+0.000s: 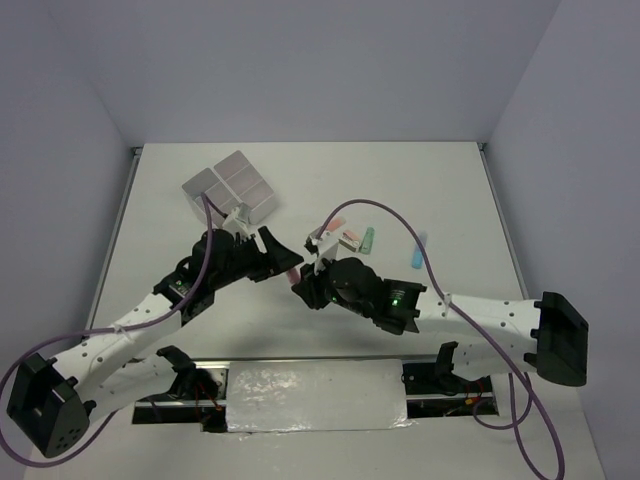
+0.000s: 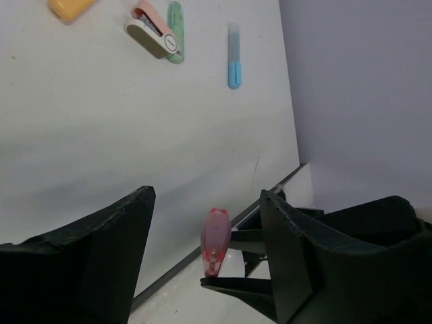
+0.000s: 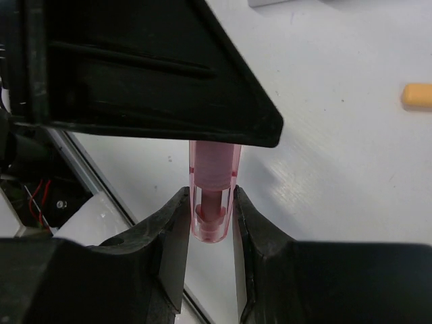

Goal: Sort the stationery into containers
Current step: Pick up the stationery from the center of the board, then place the stationery in the storage box.

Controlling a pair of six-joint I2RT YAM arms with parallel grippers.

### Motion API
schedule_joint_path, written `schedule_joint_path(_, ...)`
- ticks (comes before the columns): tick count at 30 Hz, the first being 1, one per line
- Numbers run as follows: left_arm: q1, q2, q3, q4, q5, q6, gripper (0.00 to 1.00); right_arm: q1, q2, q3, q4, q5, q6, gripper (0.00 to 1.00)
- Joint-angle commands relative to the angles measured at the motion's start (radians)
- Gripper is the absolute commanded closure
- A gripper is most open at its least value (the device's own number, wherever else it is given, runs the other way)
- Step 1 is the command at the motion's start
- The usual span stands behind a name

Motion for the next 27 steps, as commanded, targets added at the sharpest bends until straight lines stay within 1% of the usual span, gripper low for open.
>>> schedule_joint_path(1, -0.024, 0.005, 0.008, 0.1, 0.014, -0.033, 0.26, 0.017, -0.039, 0.009, 0.031, 0.029, -0.028, 0.88)
schedule_joint_path(2, -0.029, 0.003, 0.005, 0.109, 0.017, -0.033, 0.28, 0.014, -0.047, 0.009, 0.03, 0.029, -0.028, 0.88)
schedule_joint_path(3, -0.034, 0.002, 0.005, 0.121, 0.02, -0.033, 0.44, 0.017, -0.047, 0.012, 0.022, 0.028, -0.031, 0.88)
schedule_joint_path(7, -0.043, 0.014, 0.023, 0.126, 0.027, -0.024, 0.78, 0.019, -0.047, 0.02, 0.013, 0.029, -0.038, 0.88)
schedule_joint_path(8, -0.046, 0.02, 0.028, 0.127, 0.041, -0.019, 0.85, 0.019, -0.048, 0.017, 0.014, 0.031, -0.036, 0.88)
schedule_joint_path(9, -0.052, 0.028, 0.032, 0.129, 0.046, -0.015, 0.89, 0.019, -0.05, 0.015, 0.019, 0.033, -0.034, 0.87)
schedule_joint_path(10, -0.054, 0.038, 0.043, 0.12, 0.05, -0.012, 0.97, 0.019, -0.056, 0.014, 0.02, 0.037, -0.033, 0.87)
schedule_joint_path(11, -0.057, 0.045, 0.046, 0.115, 0.051, -0.007, 1.0, 0.019, -0.056, 0.012, 0.02, 0.042, -0.033, 0.86)
schedule_joint_path(13, -0.066, 0.055, 0.055, 0.113, 0.043, 0.013, 1.0, 0.02, -0.061, 0.014, 0.014, 0.048, -0.031, 0.82)
schedule_joint_path(14, -0.069, 0.058, 0.058, 0.112, 0.038, 0.022, 1.0, 0.019, -0.061, 0.014, 0.011, 0.051, -0.031, 0.75)
schedule_joint_path(15, -0.072, 0.06, 0.069, 0.11, 0.032, 0.054, 1.0, 0.019, -0.068, 0.014, 0.008, 0.063, -0.025, 0.46)
schedule_joint_path(17, -0.07, 0.068, 0.098, 0.072, -0.052, 0.108, 1.0, 0.017, -0.082, 0.002, -0.013, 0.118, -0.01, 0.33)
schedule_joint_path(18, -0.07, 0.083, 0.145, 0.039, -0.113, 0.182, 1.0, 0.019, -0.105, -0.005, -0.021, 0.141, -0.008, 0.24)
schedule_joint_path(19, -0.07, 0.098, 0.175, -0.06, -0.17, 0.21, 1.0, 0.014, -0.119, -0.015, -0.045, 0.164, -0.002, 0.21)
schedule_joint_path(20, -0.067, 0.114, 0.204, -0.105, -0.357, 0.235, 1.0, 0.009, -0.131, -0.02, -0.061, 0.184, 0.005, 0.21)
schedule_joint_path(21, -0.063, 0.156, 0.259, -0.162, -0.447, 0.284, 1.0, 0.005, -0.16, -0.024, -0.088, 0.19, 0.007, 0.2)
schedule_joint_path(22, -0.048, 0.179, 0.281, -0.166, -0.588, 0.309, 1.0, 0.005, -0.176, -0.026, -0.101, 0.198, 0.007, 0.2)
schedule_joint_path(23, -0.032, 0.228, 0.323, -0.167, -0.626, 0.355, 1.0, 0.005, -0.203, -0.029, -0.113, 0.212, 0.008, 0.2)
schedule_joint_path(24, 0.012, 0.255, 0.35, -0.158, -0.655, 0.376, 1.0, 0.003, -0.217, -0.032, -0.134, 0.215, 0.005, 0.2)
schedule_joint_path(27, 0.086, 0.371, 0.46, -0.141, -0.777, 0.436, 1.0, 0.003, -0.268, -0.044, -0.168, 0.224, 0.001, 0.2)
